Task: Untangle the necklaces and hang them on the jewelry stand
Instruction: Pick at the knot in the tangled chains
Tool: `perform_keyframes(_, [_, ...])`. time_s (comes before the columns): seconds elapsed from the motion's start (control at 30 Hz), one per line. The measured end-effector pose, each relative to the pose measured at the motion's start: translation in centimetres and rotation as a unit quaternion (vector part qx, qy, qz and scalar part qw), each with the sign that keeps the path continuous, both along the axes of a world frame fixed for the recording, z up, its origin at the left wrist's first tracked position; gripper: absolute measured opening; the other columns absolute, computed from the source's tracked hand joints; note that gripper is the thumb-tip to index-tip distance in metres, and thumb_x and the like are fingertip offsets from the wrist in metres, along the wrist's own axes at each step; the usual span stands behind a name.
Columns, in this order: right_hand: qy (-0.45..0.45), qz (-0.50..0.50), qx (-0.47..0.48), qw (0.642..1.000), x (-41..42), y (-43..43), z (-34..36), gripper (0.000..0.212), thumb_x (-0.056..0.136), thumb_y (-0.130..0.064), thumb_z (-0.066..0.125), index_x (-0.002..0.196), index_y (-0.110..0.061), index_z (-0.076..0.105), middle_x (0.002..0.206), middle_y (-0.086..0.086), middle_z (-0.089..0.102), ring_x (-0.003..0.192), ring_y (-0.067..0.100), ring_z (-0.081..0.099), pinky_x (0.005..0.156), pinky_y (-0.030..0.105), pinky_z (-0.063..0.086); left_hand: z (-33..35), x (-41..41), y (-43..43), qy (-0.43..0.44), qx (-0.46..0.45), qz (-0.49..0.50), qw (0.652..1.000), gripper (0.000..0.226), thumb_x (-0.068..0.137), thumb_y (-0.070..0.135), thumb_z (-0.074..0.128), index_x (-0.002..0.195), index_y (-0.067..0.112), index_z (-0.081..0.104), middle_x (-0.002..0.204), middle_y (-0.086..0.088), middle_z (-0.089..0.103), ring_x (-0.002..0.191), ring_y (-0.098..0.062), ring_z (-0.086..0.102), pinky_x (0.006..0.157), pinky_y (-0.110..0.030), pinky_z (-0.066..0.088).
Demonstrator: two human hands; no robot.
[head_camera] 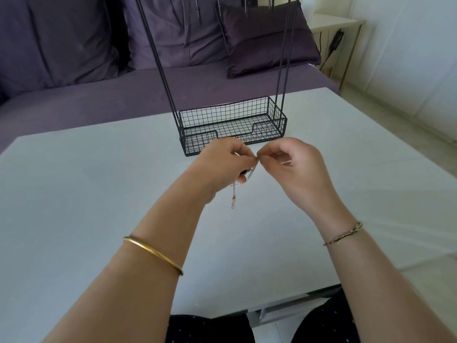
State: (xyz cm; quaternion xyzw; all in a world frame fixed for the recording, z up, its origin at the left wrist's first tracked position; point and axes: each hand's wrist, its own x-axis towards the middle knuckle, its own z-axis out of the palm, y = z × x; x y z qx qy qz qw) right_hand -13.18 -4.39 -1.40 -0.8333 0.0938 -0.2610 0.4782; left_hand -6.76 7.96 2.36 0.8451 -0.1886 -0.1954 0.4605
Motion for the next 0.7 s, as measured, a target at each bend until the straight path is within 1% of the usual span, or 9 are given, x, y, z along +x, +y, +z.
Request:
perform_keyframes(0.03, [0.002, -0.005, -0.014, 1.0, 0.06, 0.01, -0.04, 0.011, 0.085, -0.009, 0.062, 0.086, -0.017, 0.069, 0.079, -0.016, 0.063, 0.076, 0.002, 0.059, 0.067, 0.01, 0.045, 0.02, -0.01, -0.02, -0.001, 0.001, -0.001, 1.0, 0.005, 0.088, 0.014, 0.062, 0.084, 0.014, 0.065, 0.071, 0.002, 0.061, 0.056, -0.007, 0.056, 0.068, -0.027, 0.046])
perform_keyframes(0.17, [0.016, -0.015, -0.065, 0.998, 0.18, 0.0, -0.16, 0.011, 0.083, -0.01, 0.062, 0.085, -0.018, 0.069, 0.081, -0.012, 0.062, 0.078, 0.009, 0.06, 0.072, 0.029, 0.052, 0.1, -0.09, -0.06, -0.011, 0.006, 0.003, 1.0, 0.007, 0.088, 0.013, 0.062, 0.082, 0.015, 0.065, 0.072, 0.002, 0.06, 0.057, -0.007, 0.056, 0.069, -0.028, 0.047])
perform_keyframes(0.27, [0.035, -0.014, -0.093, 0.995, 0.21, 0.01, -0.2, 0.011, 0.08, -0.012, 0.061, 0.078, -0.021, 0.065, 0.079, -0.009, 0.062, 0.075, 0.014, 0.06, 0.069, 0.04, 0.053, 0.07, -0.2, -0.1, -0.026, 0.011, 0.012, 1.0, 0.005, 0.086, 0.011, 0.061, 0.084, 0.013, 0.065, 0.072, 0.002, 0.06, 0.059, -0.007, 0.056, 0.068, -0.027, 0.047])
perform_keyframes(0.4, [0.034, 0.0, -0.128, 0.991, 0.24, 0.08, -0.4, 0.008, 0.078, -0.012, 0.062, 0.076, -0.02, 0.061, 0.079, -0.004, 0.061, 0.073, 0.018, 0.06, 0.068, 0.043, 0.052, -0.02, -0.27, -0.14, -0.051, 0.022, 0.016, 0.998, 0.005, 0.085, 0.011, 0.06, 0.083, 0.013, 0.064, 0.073, 0.0, 0.06, 0.061, -0.01, 0.058, 0.066, -0.027, 0.047])
perform_keyframes(0.5, [0.002, -0.01, -0.172, 0.985, 0.26, 0.05, -0.52, 0.007, 0.076, -0.011, 0.064, 0.077, -0.017, 0.06, 0.079, -0.005, 0.056, 0.073, 0.018, 0.057, 0.065, 0.041, 0.05, -0.05, -0.27, -0.07, -0.065, 0.049, -0.002, 0.997, 0.005, 0.083, 0.013, 0.062, 0.079, 0.015, 0.064, 0.072, 0.0, 0.062, 0.063, -0.013, 0.059, 0.066, -0.028, 0.048])
perform_keyframes(0.57, [-0.012, -0.008, -0.191, 0.981, 0.26, 0.02, -0.57, 0.008, 0.074, -0.009, 0.064, 0.076, -0.015, 0.059, 0.077, -0.006, 0.053, 0.072, 0.018, 0.054, 0.062, 0.042, 0.049, -0.01, -0.37, -0.02, -0.076, 0.06, -0.017, 0.995, 0.006, 0.081, 0.013, 0.063, 0.077, 0.016, 0.064, 0.069, 0.003, 0.06, 0.062, -0.011, 0.058, 0.063, -0.025, 0.046])
perform_keyframes(0.7, [-0.018, 0.01, -0.171, 0.985, 0.22, 0.02, -0.58, 0.013, 0.072, -0.007, 0.064, 0.074, -0.017, 0.056, 0.075, -0.006, 0.052, 0.071, 0.02, 0.054, 0.061, 0.044, 0.049, 0.21, -0.59, -0.06, -0.107, 0.066, -0.019, 0.992, 0.007, 0.08, 0.013, 0.063, 0.075, 0.018, 0.063, 0.07, 0.005, 0.057, 0.068, -0.013, 0.058, 0.057, -0.022, 0.042])
